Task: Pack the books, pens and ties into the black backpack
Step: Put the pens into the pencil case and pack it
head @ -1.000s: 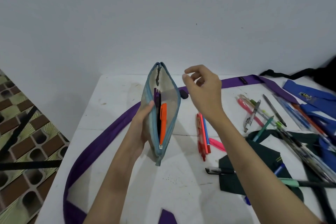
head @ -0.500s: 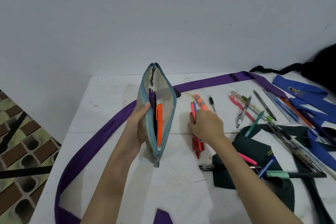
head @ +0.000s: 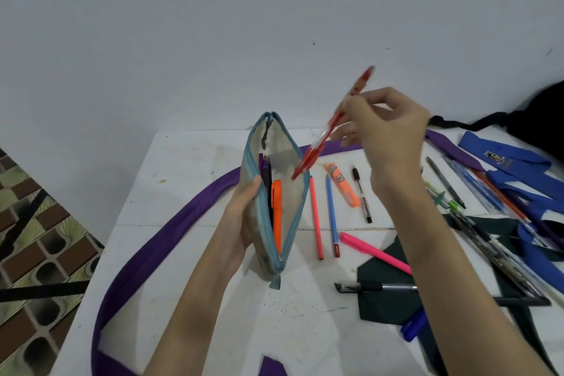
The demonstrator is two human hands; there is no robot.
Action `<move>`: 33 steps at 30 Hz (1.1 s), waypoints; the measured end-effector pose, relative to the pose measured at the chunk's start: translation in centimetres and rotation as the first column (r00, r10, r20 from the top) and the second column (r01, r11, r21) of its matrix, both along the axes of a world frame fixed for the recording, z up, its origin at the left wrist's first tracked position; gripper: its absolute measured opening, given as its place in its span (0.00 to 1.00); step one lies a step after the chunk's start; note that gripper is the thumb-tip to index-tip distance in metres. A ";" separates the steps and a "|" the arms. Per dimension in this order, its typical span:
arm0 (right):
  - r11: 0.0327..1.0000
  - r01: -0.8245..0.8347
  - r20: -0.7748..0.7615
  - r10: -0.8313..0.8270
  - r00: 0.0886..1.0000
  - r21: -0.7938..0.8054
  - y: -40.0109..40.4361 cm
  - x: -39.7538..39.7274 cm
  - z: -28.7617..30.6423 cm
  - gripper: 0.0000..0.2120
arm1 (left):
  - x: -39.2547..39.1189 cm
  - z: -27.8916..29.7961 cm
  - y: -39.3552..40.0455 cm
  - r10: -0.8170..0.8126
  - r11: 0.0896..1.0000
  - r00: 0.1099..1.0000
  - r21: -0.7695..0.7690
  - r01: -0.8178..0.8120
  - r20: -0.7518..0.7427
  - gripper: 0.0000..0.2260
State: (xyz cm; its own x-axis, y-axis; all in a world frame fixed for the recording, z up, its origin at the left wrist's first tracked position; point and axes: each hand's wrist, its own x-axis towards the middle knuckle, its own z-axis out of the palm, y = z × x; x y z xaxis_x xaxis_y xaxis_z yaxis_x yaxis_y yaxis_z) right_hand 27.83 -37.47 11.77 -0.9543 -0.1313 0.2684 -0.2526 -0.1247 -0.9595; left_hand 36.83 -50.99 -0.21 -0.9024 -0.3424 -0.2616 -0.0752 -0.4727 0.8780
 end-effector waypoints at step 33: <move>0.448 -0.039 -0.010 0.106 0.994 0.893 -2.2 -3.2 -12.6 0.12 | 0.9 -0.1 -3.4 0.131 0.991 0.991 -0.024 -0.131 0.014 0.18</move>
